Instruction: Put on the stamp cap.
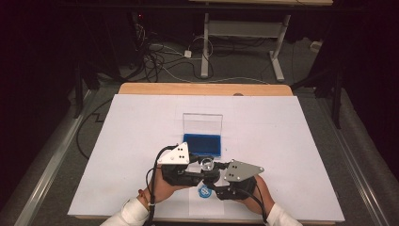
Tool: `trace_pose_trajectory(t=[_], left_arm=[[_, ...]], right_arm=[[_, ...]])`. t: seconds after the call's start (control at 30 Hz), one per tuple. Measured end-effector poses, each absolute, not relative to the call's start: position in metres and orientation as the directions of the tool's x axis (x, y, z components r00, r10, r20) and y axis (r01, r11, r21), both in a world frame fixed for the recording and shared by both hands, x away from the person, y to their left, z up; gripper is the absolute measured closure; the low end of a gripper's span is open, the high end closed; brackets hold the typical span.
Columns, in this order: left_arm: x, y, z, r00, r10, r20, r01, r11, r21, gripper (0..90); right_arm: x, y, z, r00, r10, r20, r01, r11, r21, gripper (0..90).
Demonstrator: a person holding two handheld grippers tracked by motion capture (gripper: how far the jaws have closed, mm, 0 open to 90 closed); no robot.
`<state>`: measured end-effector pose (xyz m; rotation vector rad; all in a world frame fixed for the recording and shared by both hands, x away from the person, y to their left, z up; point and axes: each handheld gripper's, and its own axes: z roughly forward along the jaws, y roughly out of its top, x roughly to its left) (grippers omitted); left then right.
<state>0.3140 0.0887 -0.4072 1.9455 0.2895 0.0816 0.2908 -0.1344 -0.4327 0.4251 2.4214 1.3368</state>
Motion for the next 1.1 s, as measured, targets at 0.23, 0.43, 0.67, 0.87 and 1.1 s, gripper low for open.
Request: trace_pose_trajectory(t=[0.23, 0.43, 0.67, 0.87, 1.1], left_arm=[[0.3145, 0.0878, -0.4080, 0.968, 0.232, -0.099, 0.181, -0.367, 0.912, 53.4], [0.3152, 0.0875, -0.4081, 0.966, 0.239, -0.101, 0.185, -0.365, 0.912, 53.5], [0.3151, 0.0866, -0.4075, 0.966, 0.240, -0.096, 0.183, -0.371, 0.910, 53.5], [0.3154, 0.0882, -0.4053, 0.966, 0.240, -0.094, 0.180, -0.367, 0.913, 53.5], [0.3128, 0.0883, -0.4027, 0.973, 0.217, -0.082, 0.160, -0.373, 0.914, 53.5]], right_arm=[[0.2915, -0.1342, -0.4345, -0.902, 0.405, -0.149, 0.095, 0.523, 0.847, 38.3], [0.2925, -0.1336, -0.4365, -0.902, 0.411, -0.132, 0.107, 0.508, 0.855, 37.8], [0.2930, -0.1299, -0.4386, -0.899, 0.418, -0.131, 0.119, 0.522, 0.845, 29.7], [0.2927, -0.1282, -0.4394, -0.896, 0.424, -0.132, 0.125, 0.526, 0.842, 23.5], [0.2923, -0.1298, -0.4383, -0.897, 0.424, -0.126, 0.122, 0.510, 0.852, 22.0]])
